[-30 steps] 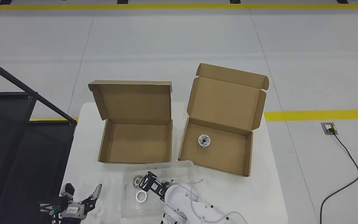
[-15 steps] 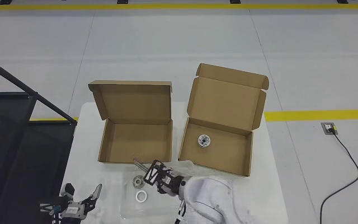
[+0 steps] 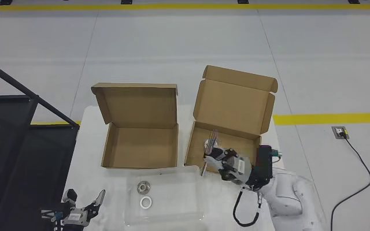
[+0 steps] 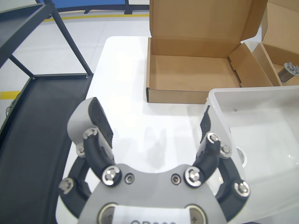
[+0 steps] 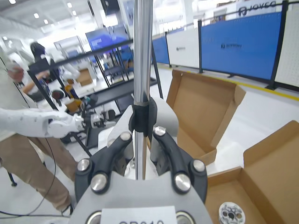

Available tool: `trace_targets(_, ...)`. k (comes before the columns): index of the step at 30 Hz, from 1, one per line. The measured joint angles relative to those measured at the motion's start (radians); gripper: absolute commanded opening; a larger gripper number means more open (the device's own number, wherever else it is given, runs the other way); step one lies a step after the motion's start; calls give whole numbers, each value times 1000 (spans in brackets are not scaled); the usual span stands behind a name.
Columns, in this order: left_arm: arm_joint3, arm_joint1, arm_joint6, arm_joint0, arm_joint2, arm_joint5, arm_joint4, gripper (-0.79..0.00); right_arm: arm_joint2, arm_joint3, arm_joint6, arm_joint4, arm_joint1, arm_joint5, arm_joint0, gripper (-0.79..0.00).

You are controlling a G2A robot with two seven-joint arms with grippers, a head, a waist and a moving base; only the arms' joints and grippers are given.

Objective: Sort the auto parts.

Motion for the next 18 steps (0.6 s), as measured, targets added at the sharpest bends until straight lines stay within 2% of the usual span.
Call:
trace_targets(5,0,0,0,0,0,0,0,0,-25,13,-71,266,56,4,39,-785)
trace_targets(11,0,0,0,0,0,0,0,0,-28,-22,-40,538,133,3,44,-785)
trace_targets(18,0,0,0,0,0,0,0,0,-8,24,157,517,201,3,39,-785)
